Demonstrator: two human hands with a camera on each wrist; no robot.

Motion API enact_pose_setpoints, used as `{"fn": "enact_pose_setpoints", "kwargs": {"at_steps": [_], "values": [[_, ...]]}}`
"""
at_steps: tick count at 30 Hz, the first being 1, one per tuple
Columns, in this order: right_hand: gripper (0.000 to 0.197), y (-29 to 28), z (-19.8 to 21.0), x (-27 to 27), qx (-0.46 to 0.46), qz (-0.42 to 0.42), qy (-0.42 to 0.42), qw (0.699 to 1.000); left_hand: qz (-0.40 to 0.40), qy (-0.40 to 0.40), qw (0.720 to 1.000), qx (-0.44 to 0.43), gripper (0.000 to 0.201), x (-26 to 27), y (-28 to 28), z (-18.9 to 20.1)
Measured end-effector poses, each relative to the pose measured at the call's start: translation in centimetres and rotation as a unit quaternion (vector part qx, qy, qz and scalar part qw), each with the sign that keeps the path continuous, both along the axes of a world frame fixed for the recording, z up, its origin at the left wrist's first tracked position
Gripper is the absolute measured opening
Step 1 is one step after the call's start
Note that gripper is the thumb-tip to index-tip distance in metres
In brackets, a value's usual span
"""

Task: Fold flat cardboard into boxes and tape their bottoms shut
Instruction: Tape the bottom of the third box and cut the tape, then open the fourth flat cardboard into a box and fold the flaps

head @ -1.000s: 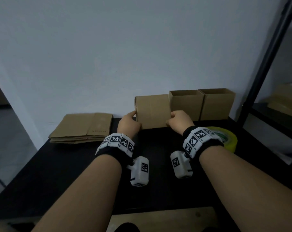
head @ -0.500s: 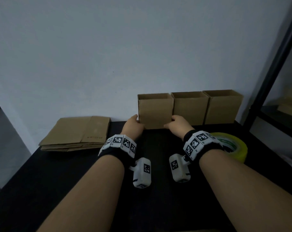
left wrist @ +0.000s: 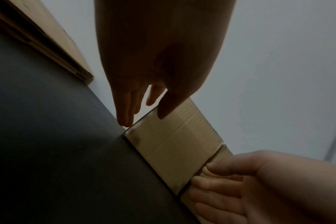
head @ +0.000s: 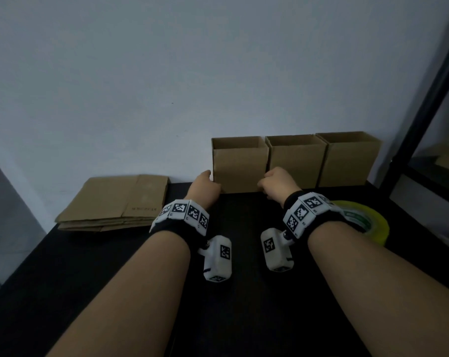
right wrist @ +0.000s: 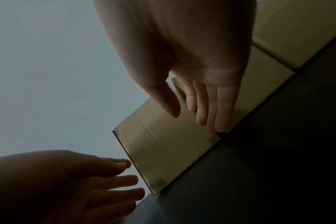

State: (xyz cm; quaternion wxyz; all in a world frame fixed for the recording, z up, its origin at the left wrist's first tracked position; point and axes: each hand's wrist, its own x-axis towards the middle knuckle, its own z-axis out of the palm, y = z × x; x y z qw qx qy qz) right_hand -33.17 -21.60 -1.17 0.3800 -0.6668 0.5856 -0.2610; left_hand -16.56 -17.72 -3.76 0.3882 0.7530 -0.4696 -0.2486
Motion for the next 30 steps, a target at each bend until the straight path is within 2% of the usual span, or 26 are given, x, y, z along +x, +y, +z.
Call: {"fn": "enact_pose_setpoints", "kwargs": {"at_steps": [3, 8, 11, 15, 19, 23, 26, 30], "values": [[0.039, 0.9, 0.7, 0.5, -0.018, -0.002, -0.005, 1.0, 0.01, -0.028, 1.0, -0.002, 0.062, 0.5, 0.8, 0.7], [0.033, 3.4, 2.2, 2.3, -0.058, 0.045, -0.007, 0.997, 0.052, -0.06, 0.996, -0.044, 0.055, 2.5, 3.3, 2.4], [0.024, 5.1, 2.6, 4.3, -0.063, 0.082, -0.016, 0.995, 0.086, -0.071, 0.992, -0.06, 0.052, 4.7, 5.5, 3.0], [0.024, 7.3, 2.4, 7.5, -0.053, 0.125, -0.031, 0.99, 0.135, -0.075, 0.986, -0.061, 0.049, 8.3, 8.9, 3.2], [0.016, 9.1, 1.6, 10.7, -0.033, 0.152, -0.034, 0.987, 0.186, -0.117, 0.976, -0.008, 0.045, 12.3, 12.2, 3.0], [0.03, 10.2, 1.0, 13.5, -0.017, 0.175, -0.011, 0.984, 0.231, -0.131, 0.962, 0.06, 0.049, 16.1, 14.1, 1.9], [0.035, 10.7, 0.8, 15.0, -0.014, 0.191, 0.015, 0.981, 0.23, -0.141, 0.956, 0.112, 0.047, 17.5, 14.8, 1.0], [0.036, 11.0, 0.2, 16.7, -0.01, 0.223, 0.051, 0.973, 0.25, -0.125, 0.954, 0.113, 0.04, 19.1, 15.4, -0.1]]}}
